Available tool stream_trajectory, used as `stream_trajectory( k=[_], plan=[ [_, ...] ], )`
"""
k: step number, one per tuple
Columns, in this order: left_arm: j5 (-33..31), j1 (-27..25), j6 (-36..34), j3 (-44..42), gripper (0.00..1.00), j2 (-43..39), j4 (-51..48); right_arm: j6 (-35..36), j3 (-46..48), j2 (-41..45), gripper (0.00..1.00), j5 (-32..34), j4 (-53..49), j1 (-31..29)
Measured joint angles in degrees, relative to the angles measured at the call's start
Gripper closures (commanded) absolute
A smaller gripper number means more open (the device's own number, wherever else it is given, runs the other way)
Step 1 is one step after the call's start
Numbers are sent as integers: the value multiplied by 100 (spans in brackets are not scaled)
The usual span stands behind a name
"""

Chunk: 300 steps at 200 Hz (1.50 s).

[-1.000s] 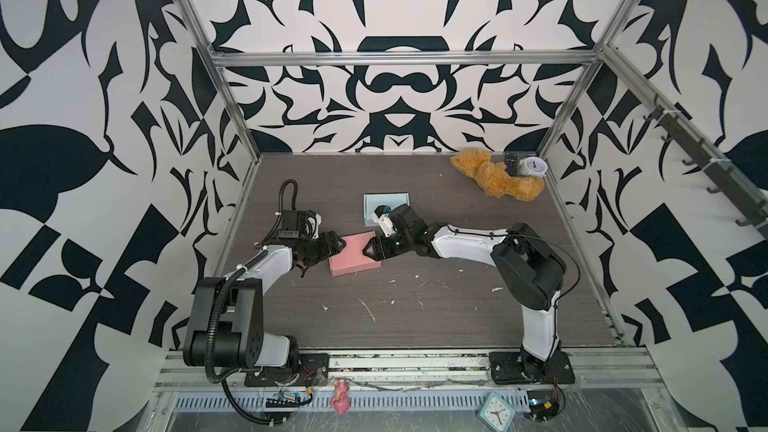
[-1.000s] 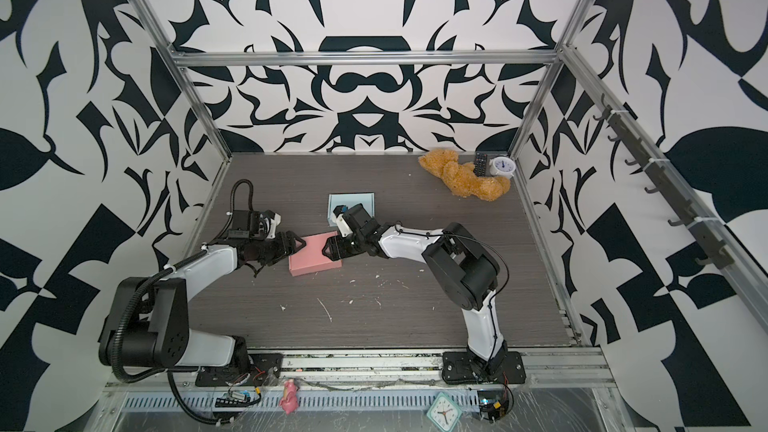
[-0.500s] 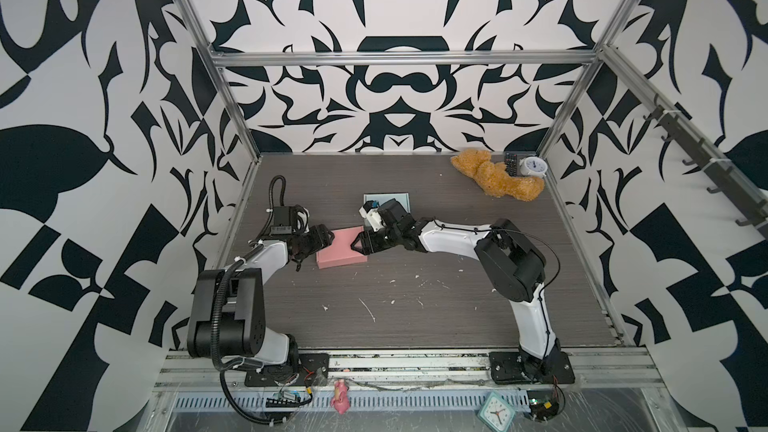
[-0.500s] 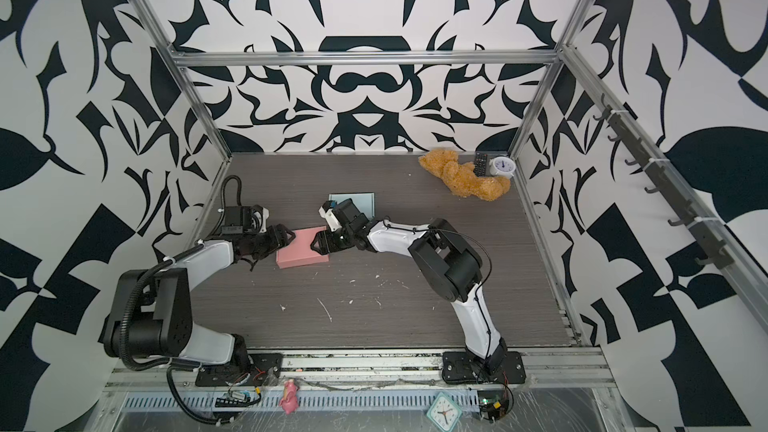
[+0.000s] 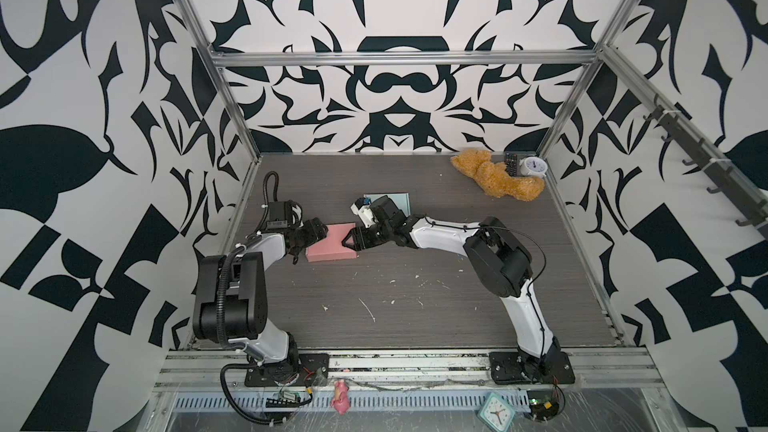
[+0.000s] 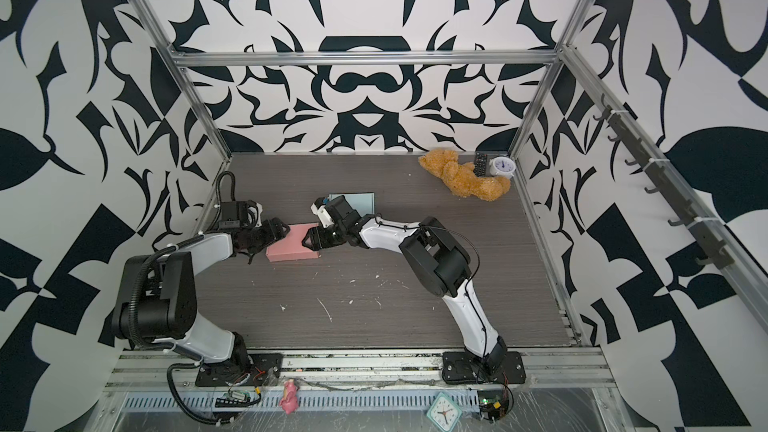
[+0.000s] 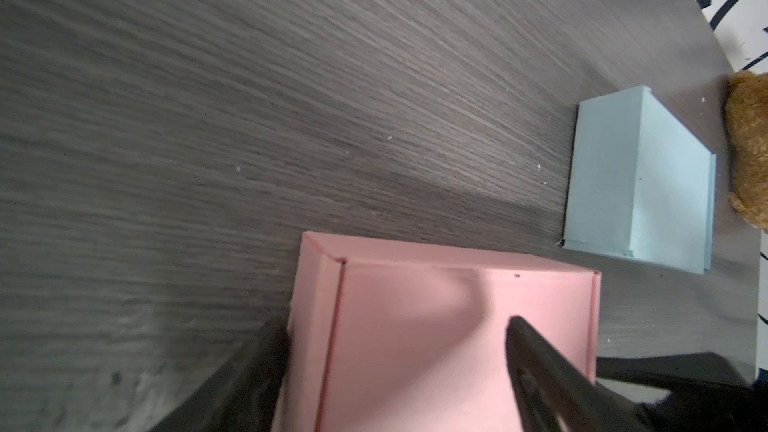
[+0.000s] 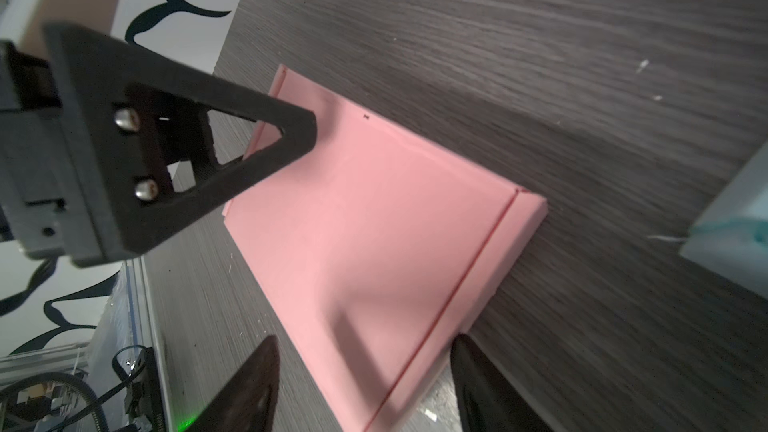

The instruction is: Fold the paper box

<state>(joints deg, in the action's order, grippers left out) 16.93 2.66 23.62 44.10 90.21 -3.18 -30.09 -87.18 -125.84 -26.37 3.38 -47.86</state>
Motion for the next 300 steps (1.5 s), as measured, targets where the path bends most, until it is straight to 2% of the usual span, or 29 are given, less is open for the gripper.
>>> stream_trajectory(
  k=[32,60,106,145,196,236,270,300],
  plan=[
    [44,28,61,24,1,-57,-26,11,74,44,15,42,129,-70],
    [-17,63,57,-46,1,-566,-258,7,280,223,1,72,197,-92],
    [-269,74,61,-138,1,-1615,-741,55,669,804,1,144,232,-92],
    [28,44,173,-595,1,-2653,-1045,278,1012,1366,1,249,125,-92],
    [197,-610,313,-1003,1,-3355,-1624,686,1751,2330,1,522,-280,-87],
    [175,-1099,509,-1252,1,-3368,-1639,800,2450,3049,1,758,-411,-87],
    [92,-1134,575,-1423,0,-2999,-1456,868,2990,3593,0,935,-535,-87],
    [-17,-1134,599,-1495,7,-2564,-1191,929,3344,3974,0,1121,-638,-87]
  ],
)
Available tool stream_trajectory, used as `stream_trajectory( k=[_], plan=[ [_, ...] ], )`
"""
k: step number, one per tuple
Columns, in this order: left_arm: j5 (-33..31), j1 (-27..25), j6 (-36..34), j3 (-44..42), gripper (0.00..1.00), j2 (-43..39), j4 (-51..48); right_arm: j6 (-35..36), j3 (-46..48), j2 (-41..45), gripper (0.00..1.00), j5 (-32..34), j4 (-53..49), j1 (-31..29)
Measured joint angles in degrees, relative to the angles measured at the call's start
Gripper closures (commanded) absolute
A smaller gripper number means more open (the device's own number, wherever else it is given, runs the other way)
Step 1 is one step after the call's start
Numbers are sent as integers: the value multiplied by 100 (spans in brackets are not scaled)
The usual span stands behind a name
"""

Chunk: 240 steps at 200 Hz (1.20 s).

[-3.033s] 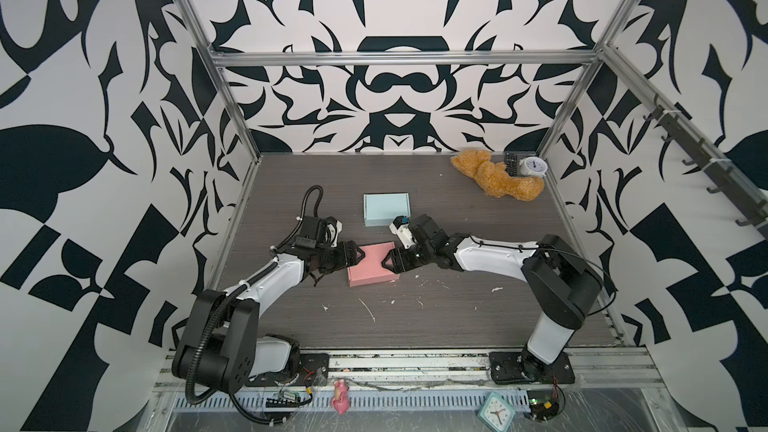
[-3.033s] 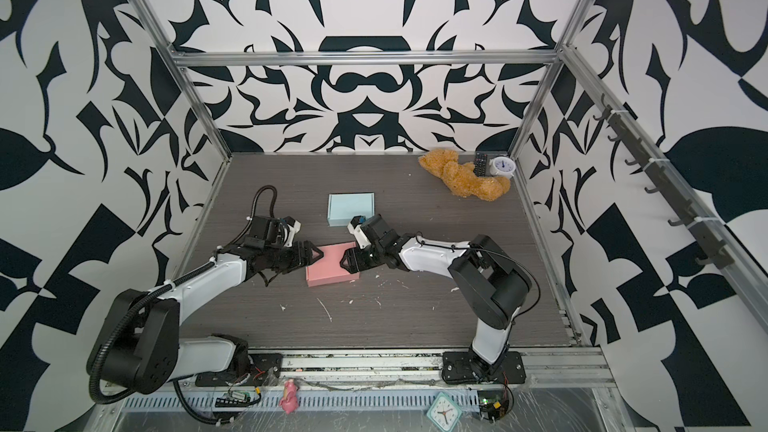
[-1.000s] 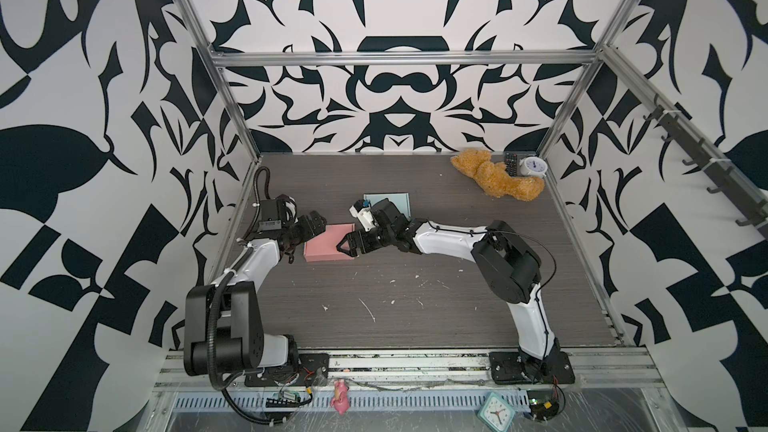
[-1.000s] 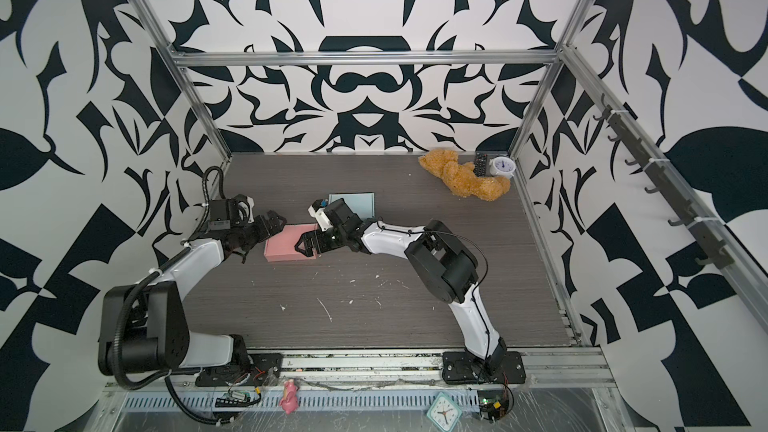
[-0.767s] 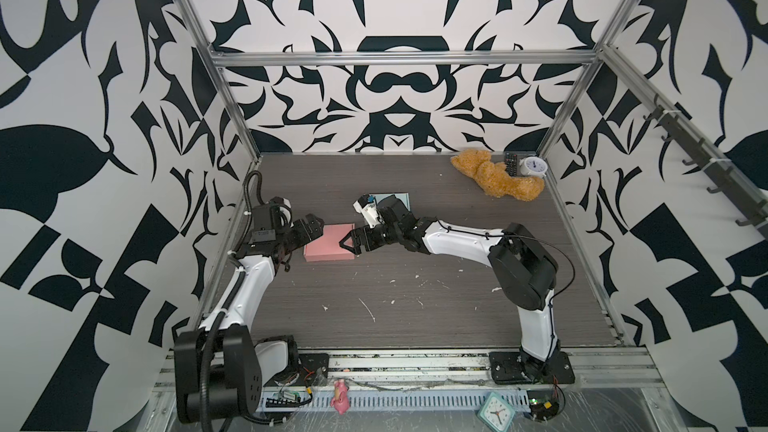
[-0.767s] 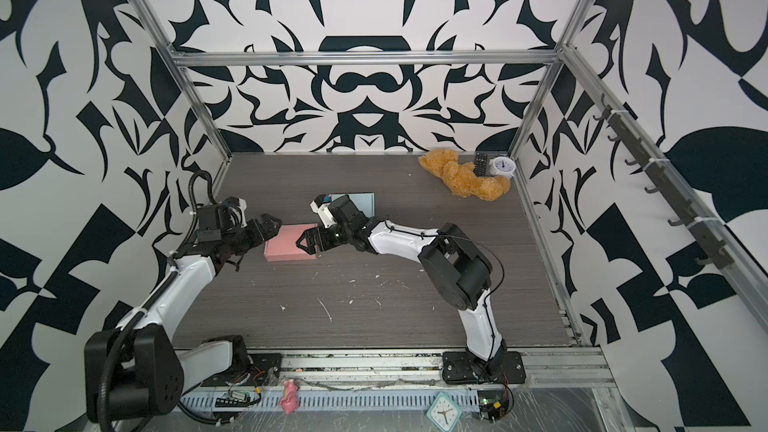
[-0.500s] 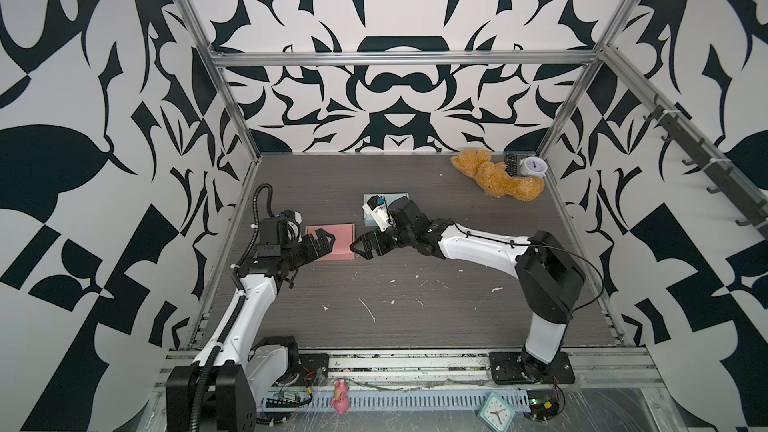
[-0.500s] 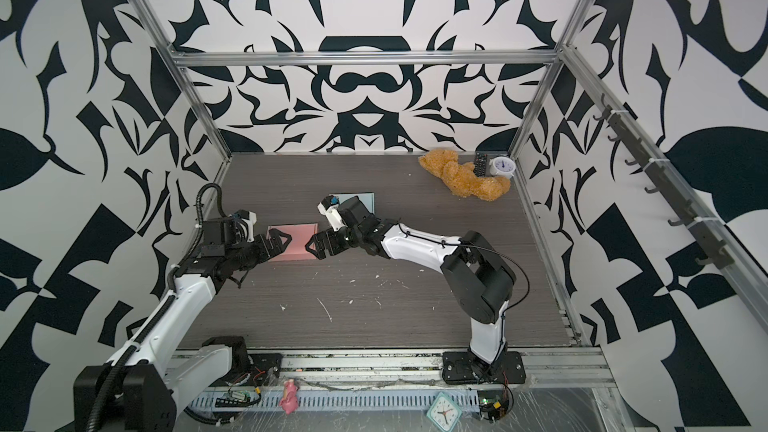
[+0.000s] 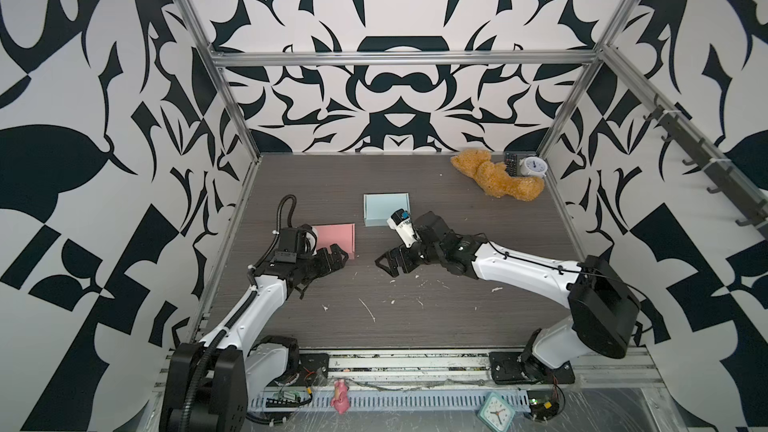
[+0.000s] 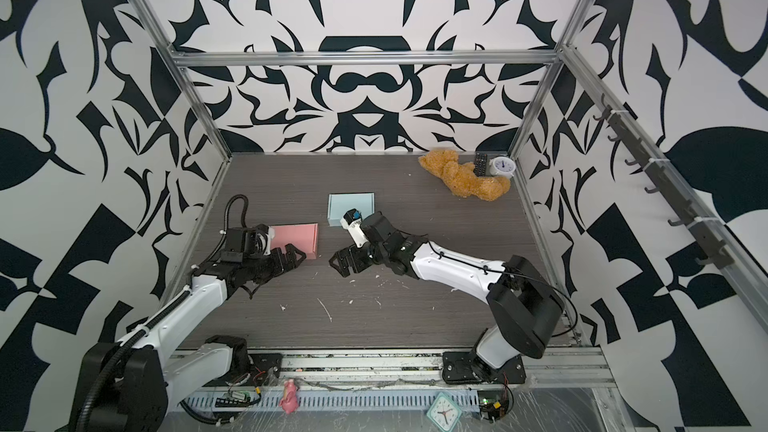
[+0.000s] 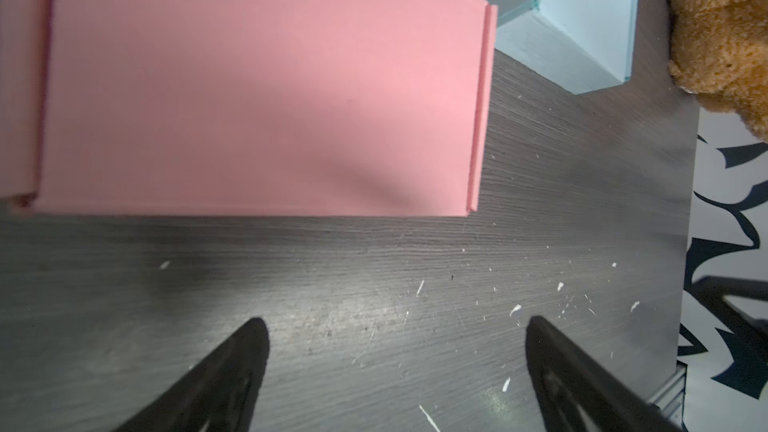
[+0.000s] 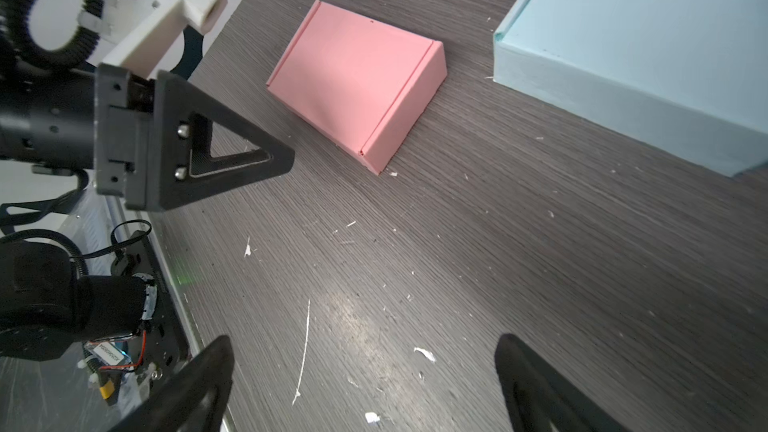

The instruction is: Fold the paper box

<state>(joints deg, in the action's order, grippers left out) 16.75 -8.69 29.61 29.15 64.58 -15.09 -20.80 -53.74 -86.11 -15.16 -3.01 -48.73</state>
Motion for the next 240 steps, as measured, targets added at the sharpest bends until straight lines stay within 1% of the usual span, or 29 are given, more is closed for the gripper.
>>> stream_trajectory(
  k=[11,40,58,60,63,102,123,181,240],
  plan=[
    [-31,0,20,-2,10,155,83,17,50,63,0,37,-15,0],
    [-96,0,20,9,14,431,240,72,61,83,0,96,-22,0],
    [-96,0,55,55,14,601,341,114,61,87,0,125,-24,0],
    [-94,-2,59,66,17,621,358,120,61,90,0,131,-22,0],
    [-94,0,68,79,18,654,385,131,61,92,0,133,-24,0],
    [-107,0,225,188,22,1226,811,181,61,149,0,175,-28,26],
    [-140,0,328,282,25,1392,990,223,61,199,0,199,-66,63],
    [-267,0,568,525,27,1770,1342,332,61,315,0,225,-138,188],
    [-310,-2,1045,551,31,2061,1926,411,61,345,0,234,-219,225]
  ],
)
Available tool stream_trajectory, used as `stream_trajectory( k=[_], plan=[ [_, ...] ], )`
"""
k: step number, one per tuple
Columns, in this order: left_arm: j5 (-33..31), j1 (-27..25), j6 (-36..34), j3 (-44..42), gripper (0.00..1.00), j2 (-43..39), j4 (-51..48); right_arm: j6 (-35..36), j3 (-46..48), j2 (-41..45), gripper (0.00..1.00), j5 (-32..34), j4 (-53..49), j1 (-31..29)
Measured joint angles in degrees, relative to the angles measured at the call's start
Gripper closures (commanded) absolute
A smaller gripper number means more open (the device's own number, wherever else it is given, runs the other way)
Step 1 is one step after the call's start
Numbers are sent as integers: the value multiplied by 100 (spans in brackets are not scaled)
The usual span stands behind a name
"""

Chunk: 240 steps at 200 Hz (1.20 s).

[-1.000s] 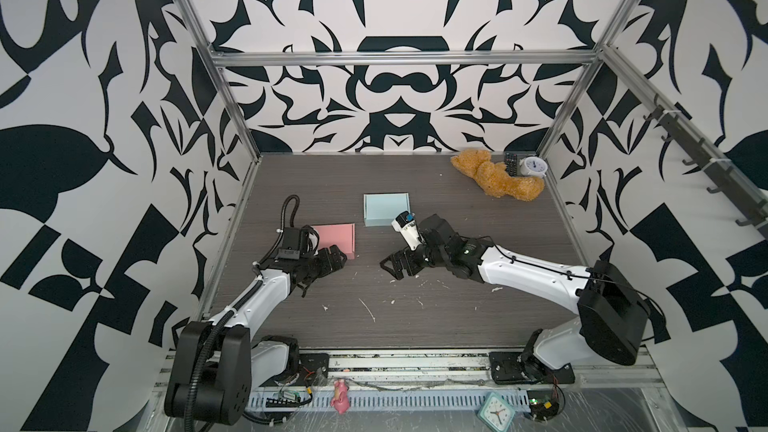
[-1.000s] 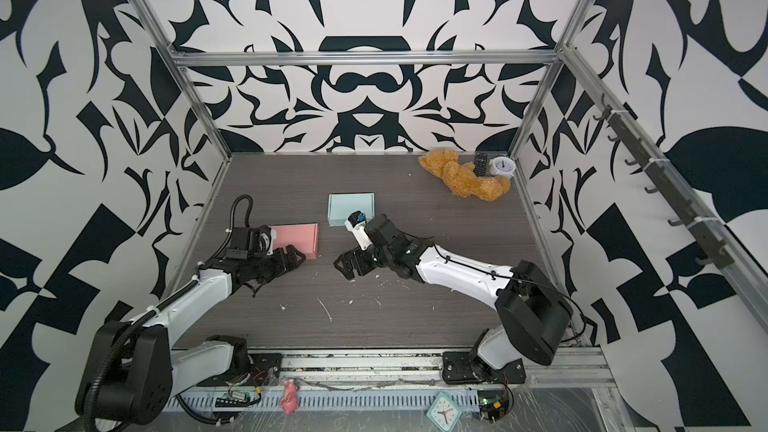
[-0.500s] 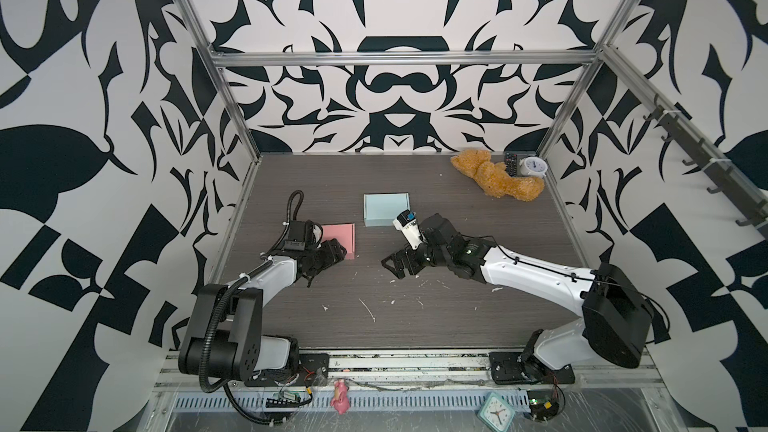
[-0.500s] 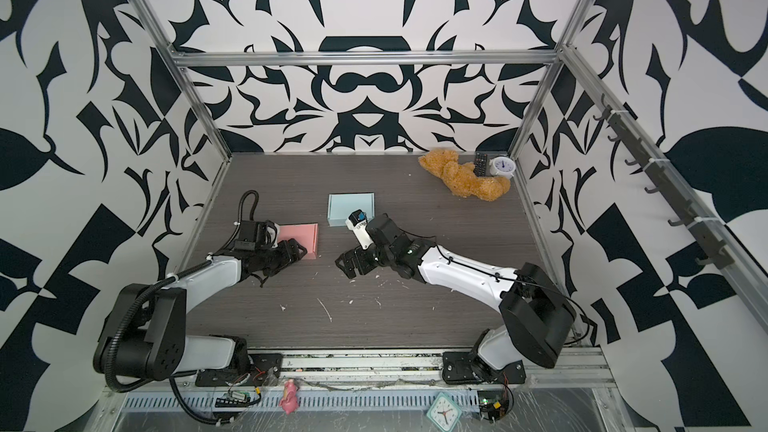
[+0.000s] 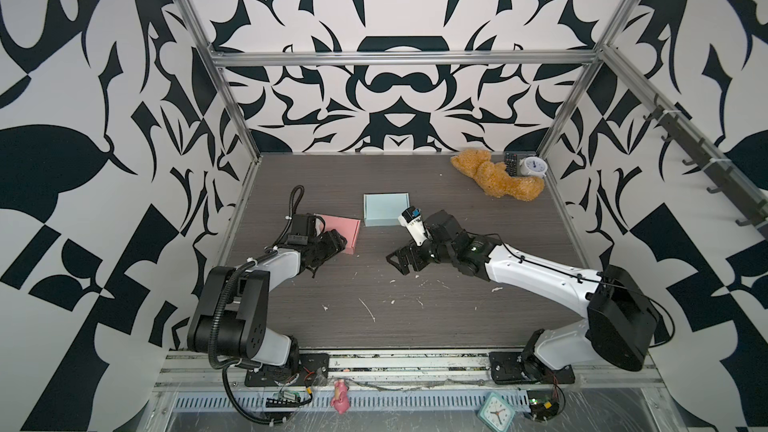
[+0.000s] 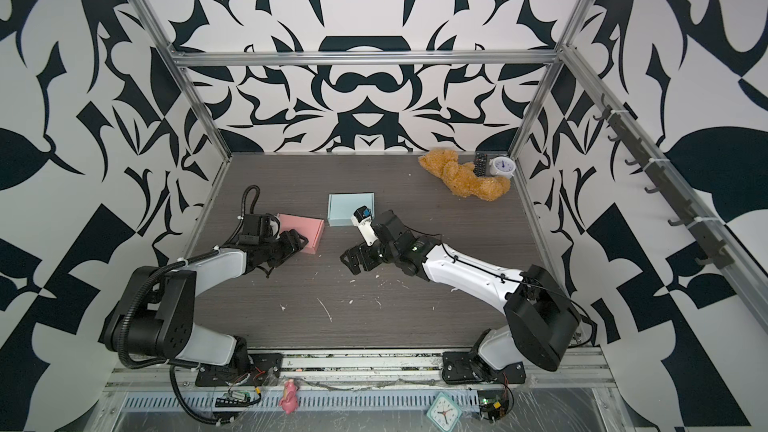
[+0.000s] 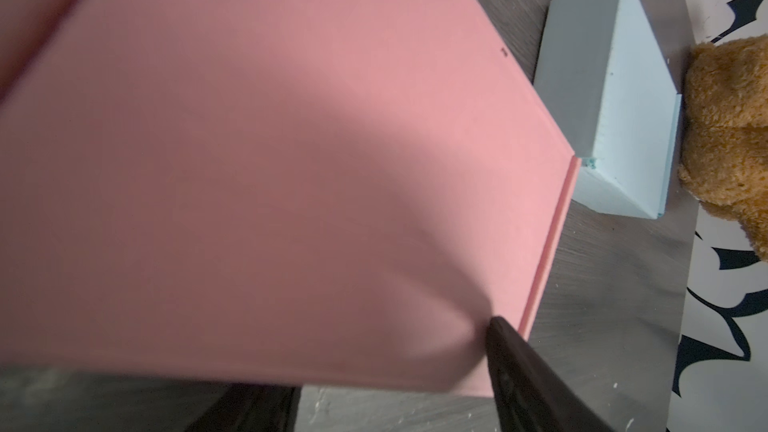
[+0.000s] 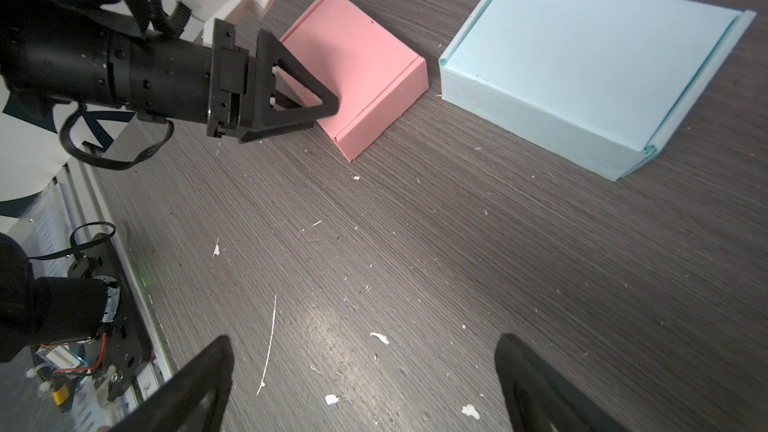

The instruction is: Fold the paper box

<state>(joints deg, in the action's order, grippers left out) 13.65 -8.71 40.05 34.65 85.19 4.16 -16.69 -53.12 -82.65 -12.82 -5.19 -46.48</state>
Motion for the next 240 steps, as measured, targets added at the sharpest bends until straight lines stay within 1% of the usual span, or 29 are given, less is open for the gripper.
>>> stream_trajectory(
  k=[72,108,123,139,154,164,186,202,223,240],
  plan=[
    [-127,7,498,127,35,361,566,61,4,168,0,4,-63,66],
    [-181,7,422,188,26,297,422,109,7,306,0,13,-107,103],
    [-210,4,256,184,22,-4,68,149,9,365,0,26,-125,114],
    [-245,-70,42,184,22,-516,-369,175,20,420,0,46,-125,114],
    [-328,-238,-133,186,27,-1012,-769,186,28,437,0,48,-127,114],
    [-361,-457,-232,186,32,-1318,-1027,186,28,435,0,48,-129,114],
    [-363,-935,-374,247,49,-1569,-1423,186,33,435,0,59,-144,114],
    [-387,-1257,-542,444,63,-1432,-1692,186,37,437,0,68,-146,116],
    [-525,-1582,-719,920,75,-903,-1908,184,39,442,0,94,-166,118],
    [-645,-1709,-872,1255,84,-455,-1982,179,39,468,0,118,-229,127]
  ],
)
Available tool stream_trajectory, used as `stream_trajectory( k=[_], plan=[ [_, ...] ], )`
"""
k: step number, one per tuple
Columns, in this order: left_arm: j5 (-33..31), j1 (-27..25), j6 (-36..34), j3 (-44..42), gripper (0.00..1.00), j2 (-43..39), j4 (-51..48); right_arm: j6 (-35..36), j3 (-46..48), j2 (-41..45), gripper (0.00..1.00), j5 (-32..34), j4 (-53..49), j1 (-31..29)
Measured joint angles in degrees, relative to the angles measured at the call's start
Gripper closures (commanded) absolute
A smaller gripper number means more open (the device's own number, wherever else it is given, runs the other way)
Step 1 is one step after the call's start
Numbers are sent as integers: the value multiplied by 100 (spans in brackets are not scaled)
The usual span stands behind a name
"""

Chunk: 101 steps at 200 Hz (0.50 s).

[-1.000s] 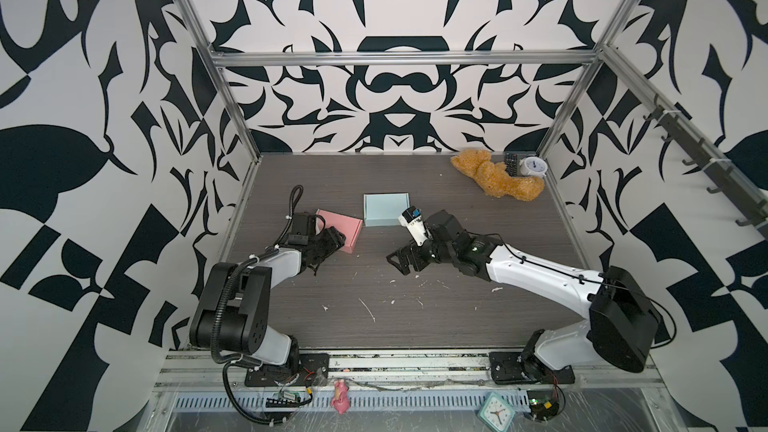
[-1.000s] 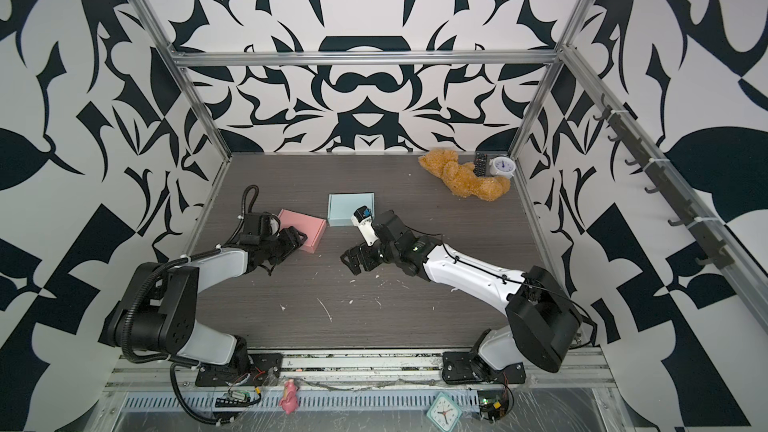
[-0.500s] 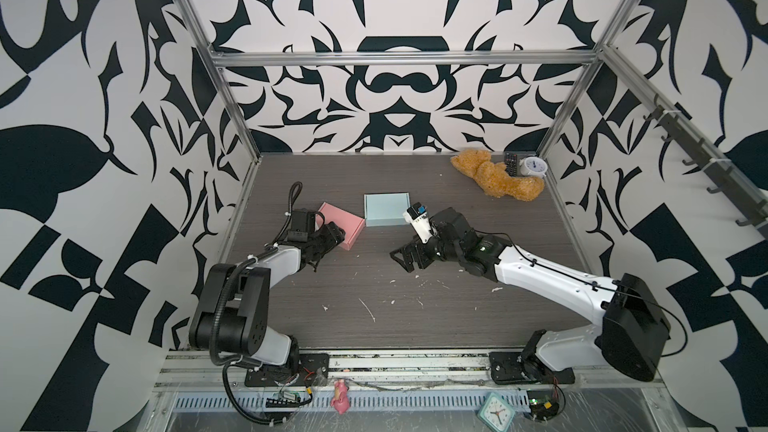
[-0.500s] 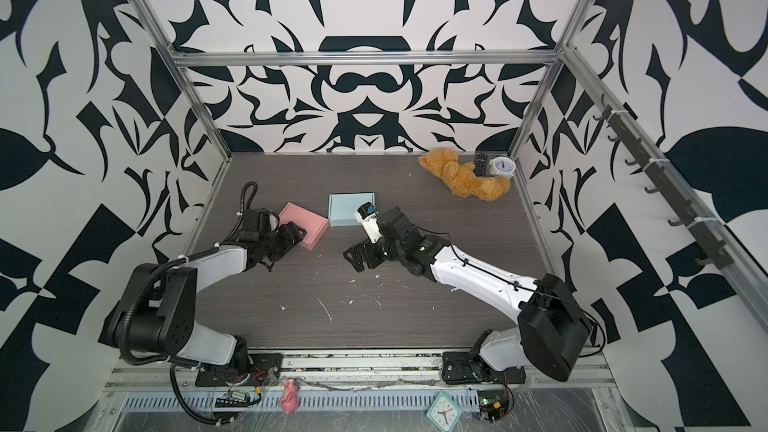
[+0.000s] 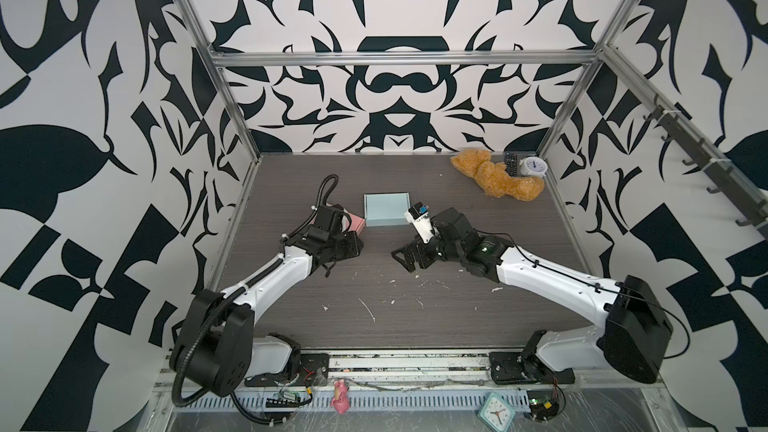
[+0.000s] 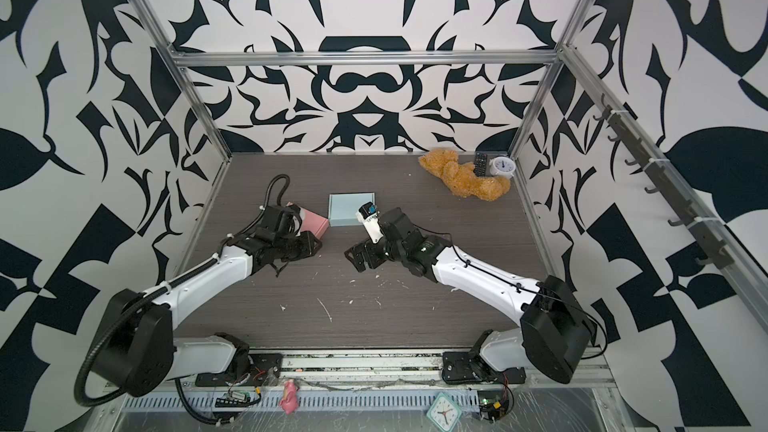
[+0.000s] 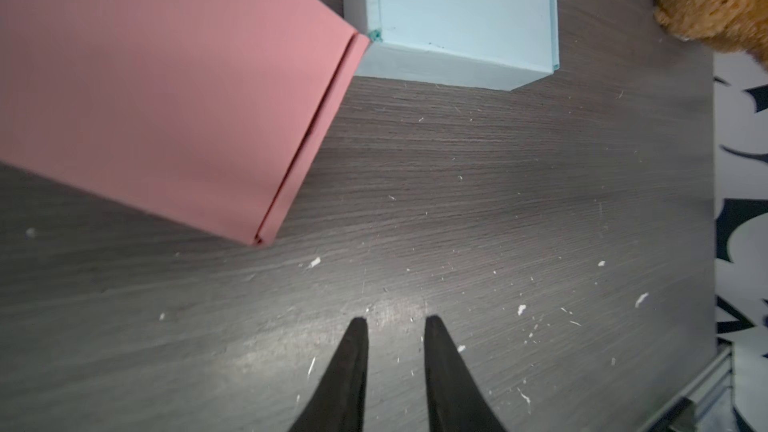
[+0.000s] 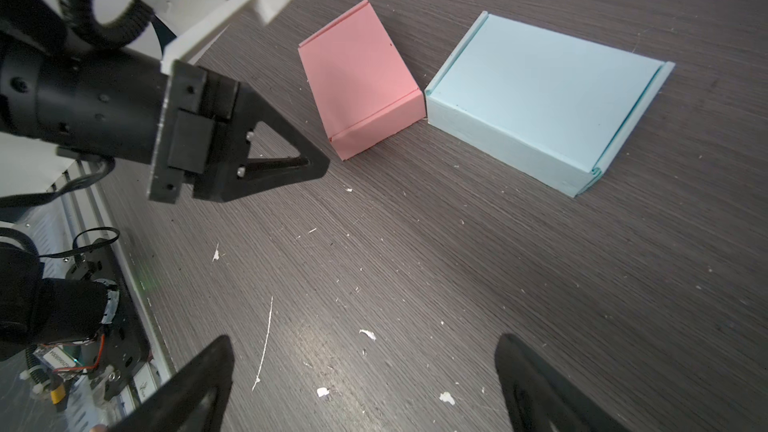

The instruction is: Fold the paper box

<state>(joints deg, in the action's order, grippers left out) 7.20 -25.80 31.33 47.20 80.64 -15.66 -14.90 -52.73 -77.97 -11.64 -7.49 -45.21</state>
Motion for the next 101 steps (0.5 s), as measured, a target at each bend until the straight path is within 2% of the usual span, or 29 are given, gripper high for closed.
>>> stream_trajectory(
  k=[24,101],
  plan=[
    [-210,-37,-262,328,90,522,-55,-4,0,20,0,37,-50,2],
    [-859,-37,-745,1027,91,1556,-258,-4,0,22,0,101,-105,13]
  ],
)
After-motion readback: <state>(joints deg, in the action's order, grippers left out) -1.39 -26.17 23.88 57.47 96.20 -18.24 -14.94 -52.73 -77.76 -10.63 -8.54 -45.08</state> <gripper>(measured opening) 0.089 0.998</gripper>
